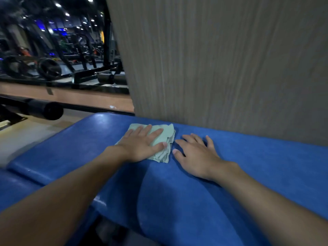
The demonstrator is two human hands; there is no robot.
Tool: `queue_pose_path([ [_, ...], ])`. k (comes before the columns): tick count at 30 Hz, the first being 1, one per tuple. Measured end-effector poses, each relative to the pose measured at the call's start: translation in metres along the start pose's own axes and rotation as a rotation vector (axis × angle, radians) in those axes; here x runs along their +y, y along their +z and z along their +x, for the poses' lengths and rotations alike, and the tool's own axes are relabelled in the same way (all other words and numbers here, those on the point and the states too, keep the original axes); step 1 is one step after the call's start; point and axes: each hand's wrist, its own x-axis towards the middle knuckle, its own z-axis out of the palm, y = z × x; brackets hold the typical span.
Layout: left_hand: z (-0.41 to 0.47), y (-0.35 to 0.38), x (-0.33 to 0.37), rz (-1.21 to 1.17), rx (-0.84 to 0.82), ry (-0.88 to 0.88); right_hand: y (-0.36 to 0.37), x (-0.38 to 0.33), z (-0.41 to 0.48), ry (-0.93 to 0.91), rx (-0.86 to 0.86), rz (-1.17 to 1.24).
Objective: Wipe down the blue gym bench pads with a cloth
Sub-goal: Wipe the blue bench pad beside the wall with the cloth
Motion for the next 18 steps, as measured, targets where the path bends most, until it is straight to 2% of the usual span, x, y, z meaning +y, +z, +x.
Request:
queue_pose_path([
  [7, -0.003, -0.002, -0.108, -0.036, 0.008, -0.145, 0.026, -0.084, 0.052, -0.102, -0.047, 0.009],
  [13, -0.007, -0.004, -0.179, -0.031, 0.049, -0.258, 0.034, -0.086, 0.057, -0.084, -0.019, -0.057],
  [18, -0.024, -0.006, -0.211, -0.053, 0.048, -0.362, 0.034, -0.088, 0.056, -0.082, -0.003, -0.058],
])
